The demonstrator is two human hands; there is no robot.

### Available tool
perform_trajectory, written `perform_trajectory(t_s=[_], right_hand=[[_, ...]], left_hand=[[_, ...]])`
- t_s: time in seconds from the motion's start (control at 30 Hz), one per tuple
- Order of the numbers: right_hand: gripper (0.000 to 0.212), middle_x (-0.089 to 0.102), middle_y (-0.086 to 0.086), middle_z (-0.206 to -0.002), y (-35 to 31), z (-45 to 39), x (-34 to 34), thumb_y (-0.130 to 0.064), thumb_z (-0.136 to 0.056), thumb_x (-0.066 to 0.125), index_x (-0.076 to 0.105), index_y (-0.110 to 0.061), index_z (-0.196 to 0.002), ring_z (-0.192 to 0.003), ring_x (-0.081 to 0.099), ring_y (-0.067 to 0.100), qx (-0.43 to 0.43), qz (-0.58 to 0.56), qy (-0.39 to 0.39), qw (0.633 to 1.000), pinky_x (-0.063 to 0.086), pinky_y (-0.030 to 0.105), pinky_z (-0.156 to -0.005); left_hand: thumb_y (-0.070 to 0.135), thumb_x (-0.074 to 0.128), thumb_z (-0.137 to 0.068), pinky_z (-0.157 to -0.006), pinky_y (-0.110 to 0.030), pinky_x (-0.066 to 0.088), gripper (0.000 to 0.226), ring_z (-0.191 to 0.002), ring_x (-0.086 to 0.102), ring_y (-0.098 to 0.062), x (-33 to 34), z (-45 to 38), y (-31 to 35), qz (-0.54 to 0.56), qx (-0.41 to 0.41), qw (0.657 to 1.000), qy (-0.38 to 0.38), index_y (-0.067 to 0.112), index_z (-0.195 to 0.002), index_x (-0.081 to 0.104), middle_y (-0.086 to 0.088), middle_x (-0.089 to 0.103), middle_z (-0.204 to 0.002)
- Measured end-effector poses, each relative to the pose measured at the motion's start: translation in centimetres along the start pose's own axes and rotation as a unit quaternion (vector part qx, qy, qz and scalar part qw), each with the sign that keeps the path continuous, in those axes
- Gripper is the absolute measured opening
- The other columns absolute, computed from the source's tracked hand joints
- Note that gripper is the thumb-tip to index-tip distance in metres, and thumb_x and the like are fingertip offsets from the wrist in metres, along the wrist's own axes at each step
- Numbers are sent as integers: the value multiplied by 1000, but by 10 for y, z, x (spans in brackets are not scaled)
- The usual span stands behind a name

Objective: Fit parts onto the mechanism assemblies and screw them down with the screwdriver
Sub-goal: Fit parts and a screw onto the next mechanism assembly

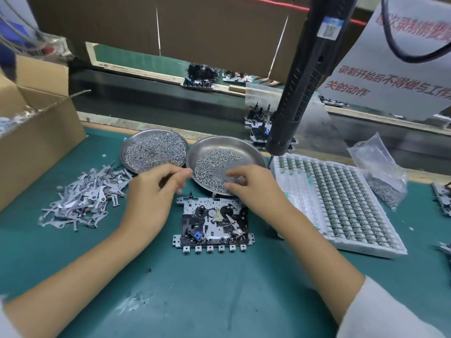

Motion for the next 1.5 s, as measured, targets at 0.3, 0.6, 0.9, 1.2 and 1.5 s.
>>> perform_trajectory(t_s=[0.3, 0.6, 0.9, 1.2, 1.5], right_hand=[[17, 73, 5, -97, -1, -21, 6, -13, -83, 73, 75, -8, -99, -82, 60, 9, 59, 8, -26, 998, 35, 7, -69], [11, 67, -3, -74, 8, -5, 3, 1, -80, 71, 75, -6, -87, -69, 62, 7, 41, -159, 93, 982, 49, 14, -73], [25, 70, 1, -78, 9, 7, 1, 6, -83, 67, 68, -20, -82, -76, 70, 18, 23, -304, 127, 944, 57, 24, -64], [21, 74, 6, -77, 4, 36, 5, -11, -60, 79, 74, -16, -80, -74, 70, 13, 50, -518, 76, 851, 53, 17, -68], [23, 74, 11, -79, -8, 43, 15, -3, -61, 73, 71, -8, -83, -69, 71, 15, 76, -643, 11, 762, 54, 18, -63]], left_hand=[[14, 72, -79, -71, -12, 50, 18, -76, 70, -5, 5, 6, 3, 162, -64, 984, -25, 29, -87, 73, 12, 74, -79], [13, 77, -75, -71, -13, 50, 11, -70, 66, -5, 16, 19, 8, 151, -35, 987, -40, 23, -78, 74, 9, 73, -75], [13, 80, -71, -73, -14, 50, 10, -71, 67, -5, 21, 24, 9, 144, -33, 988, -36, 20, -78, 74, 9, 73, -75], [29, 77, -67, -73, -13, 49, 10, -74, 68, -3, 22, 26, 9, 159, -8, 986, -41, 29, -76, 73, 12, 73, -76], [26, 76, -69, -77, -19, 52, 12, -77, 69, -9, 23, 26, 8, 150, 33, 987, -42, 21, -80, 74, 8, 74, -80]])
Point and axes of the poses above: each hand's wrist, its own z-axis away from the middle knuckle, its own x-axis out of the palm, y = z × x, the point moved 1 cm from there along -z, towards the middle knuckle
